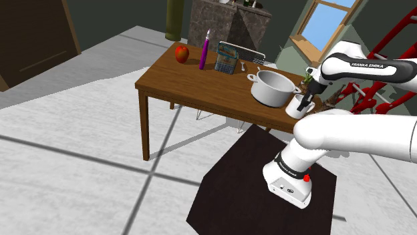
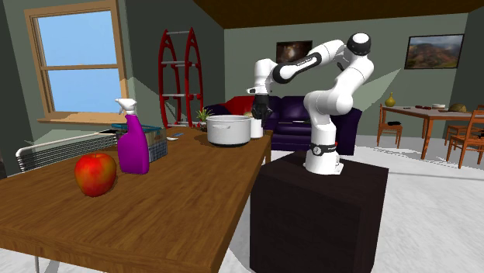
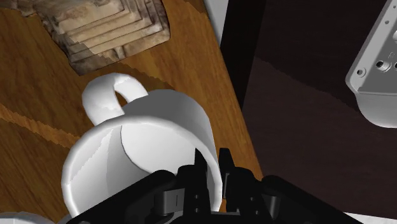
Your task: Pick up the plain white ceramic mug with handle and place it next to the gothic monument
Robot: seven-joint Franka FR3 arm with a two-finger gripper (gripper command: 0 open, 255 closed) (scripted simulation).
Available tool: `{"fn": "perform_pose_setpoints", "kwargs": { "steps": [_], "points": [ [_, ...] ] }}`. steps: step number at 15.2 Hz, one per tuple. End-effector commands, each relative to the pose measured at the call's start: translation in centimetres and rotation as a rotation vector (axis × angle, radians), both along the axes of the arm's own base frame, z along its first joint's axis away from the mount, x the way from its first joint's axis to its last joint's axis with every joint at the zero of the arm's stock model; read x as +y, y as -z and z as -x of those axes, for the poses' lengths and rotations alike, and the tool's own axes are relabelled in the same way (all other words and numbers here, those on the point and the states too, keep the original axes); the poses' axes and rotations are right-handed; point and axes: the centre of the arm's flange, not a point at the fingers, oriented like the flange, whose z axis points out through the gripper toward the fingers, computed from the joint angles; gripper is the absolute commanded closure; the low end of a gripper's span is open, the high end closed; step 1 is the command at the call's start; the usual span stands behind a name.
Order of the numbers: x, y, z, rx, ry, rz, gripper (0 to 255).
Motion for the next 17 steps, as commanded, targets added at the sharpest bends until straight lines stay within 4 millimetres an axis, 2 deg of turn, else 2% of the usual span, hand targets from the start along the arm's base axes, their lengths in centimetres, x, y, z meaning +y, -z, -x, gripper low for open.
{"fn": "perform_pose_setpoints", "kwargs": {
  "steps": [1, 8, 9, 14, 17],
  "points": [
    [0.0, 0.4, 0.0, 0.0, 0.0, 0.001, 255],
    [0.0, 0.4, 0.0, 0.0, 0.0, 0.001, 255],
    [0.0, 0.4, 0.0, 0.0, 0.0, 0.001, 0],
    [0.0, 0.4, 0.0, 0.0, 0.0, 0.001, 0],
    [0.0, -3.6, 0.0, 0.0, 0.0, 0.001, 0]
  ]
}}
